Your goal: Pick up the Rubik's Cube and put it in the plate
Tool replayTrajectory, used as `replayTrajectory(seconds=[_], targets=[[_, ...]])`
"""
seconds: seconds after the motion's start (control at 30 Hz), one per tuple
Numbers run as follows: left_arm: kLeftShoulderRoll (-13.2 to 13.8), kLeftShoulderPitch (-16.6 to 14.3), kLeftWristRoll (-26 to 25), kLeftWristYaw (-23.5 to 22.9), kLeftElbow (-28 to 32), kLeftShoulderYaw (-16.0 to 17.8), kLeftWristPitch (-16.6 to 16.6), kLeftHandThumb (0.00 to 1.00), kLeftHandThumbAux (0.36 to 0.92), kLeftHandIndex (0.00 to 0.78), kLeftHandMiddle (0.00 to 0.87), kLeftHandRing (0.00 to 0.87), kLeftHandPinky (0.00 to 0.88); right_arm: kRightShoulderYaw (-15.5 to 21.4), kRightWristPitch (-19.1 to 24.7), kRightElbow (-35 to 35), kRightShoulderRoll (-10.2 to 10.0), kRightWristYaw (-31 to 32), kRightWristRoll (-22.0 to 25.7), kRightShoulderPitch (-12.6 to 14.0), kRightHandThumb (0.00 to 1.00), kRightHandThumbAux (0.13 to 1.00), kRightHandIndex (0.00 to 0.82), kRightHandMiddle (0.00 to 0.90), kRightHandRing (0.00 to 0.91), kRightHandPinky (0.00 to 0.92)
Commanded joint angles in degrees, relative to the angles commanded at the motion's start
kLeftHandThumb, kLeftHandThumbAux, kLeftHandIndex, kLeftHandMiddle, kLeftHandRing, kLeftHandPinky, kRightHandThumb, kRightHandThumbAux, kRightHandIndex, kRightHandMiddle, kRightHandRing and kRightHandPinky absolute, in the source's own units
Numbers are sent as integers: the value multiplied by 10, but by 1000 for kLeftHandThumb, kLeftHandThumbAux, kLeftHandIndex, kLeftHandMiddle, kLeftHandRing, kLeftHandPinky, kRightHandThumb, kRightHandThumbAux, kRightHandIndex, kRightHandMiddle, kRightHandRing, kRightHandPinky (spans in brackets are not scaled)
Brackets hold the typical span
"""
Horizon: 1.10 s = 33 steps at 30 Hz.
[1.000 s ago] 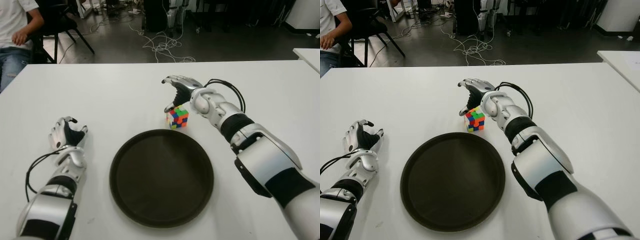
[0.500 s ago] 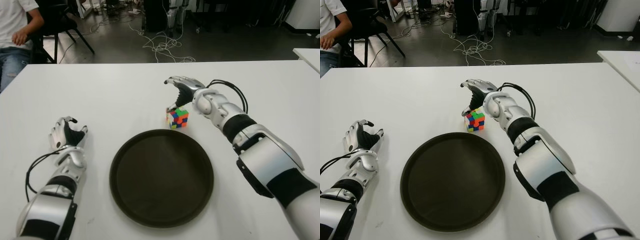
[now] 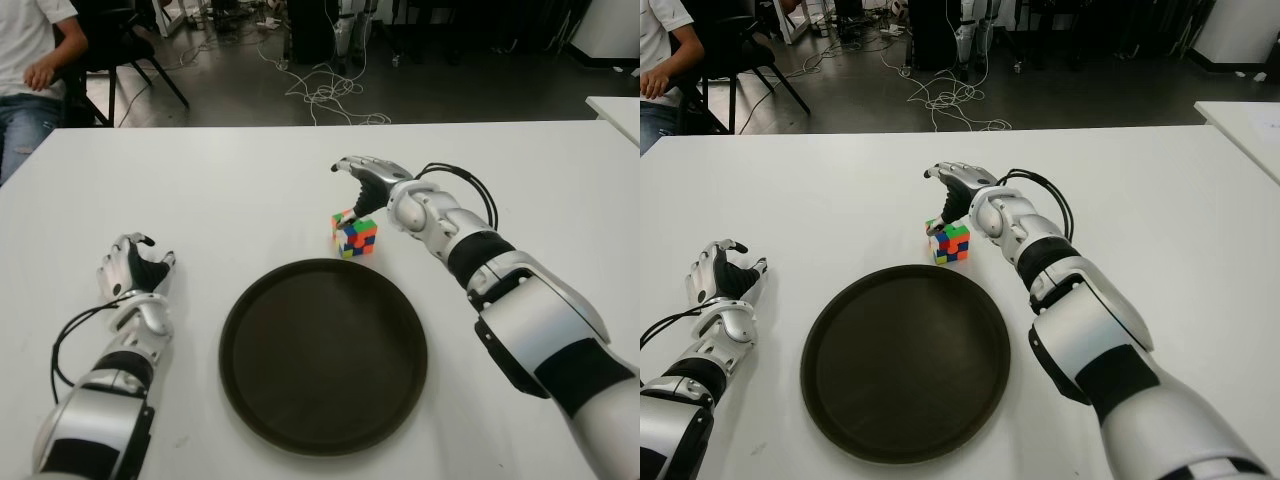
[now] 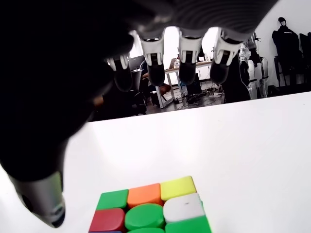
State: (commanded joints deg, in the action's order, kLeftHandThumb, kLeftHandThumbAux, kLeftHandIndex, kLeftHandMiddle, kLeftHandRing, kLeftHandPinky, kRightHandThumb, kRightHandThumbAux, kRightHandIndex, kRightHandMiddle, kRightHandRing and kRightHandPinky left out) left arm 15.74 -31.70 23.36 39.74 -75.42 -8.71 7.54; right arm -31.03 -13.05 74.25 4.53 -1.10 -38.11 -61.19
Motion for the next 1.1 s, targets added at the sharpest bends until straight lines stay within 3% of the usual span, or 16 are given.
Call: replayTrajectory(seconds=[0.33, 1.1], targets=[[2, 2, 1, 3, -1, -1, 6, 695, 713, 406, 285, 298, 315, 0, -5, 0, 9, -11, -2, 17, 0, 718, 0, 0, 0, 0], [1, 2, -2, 2, 1, 0, 10, 695, 713, 407, 281, 293, 316, 4, 9, -10, 11, 15, 8, 24, 0, 731, 0, 0, 0, 0]])
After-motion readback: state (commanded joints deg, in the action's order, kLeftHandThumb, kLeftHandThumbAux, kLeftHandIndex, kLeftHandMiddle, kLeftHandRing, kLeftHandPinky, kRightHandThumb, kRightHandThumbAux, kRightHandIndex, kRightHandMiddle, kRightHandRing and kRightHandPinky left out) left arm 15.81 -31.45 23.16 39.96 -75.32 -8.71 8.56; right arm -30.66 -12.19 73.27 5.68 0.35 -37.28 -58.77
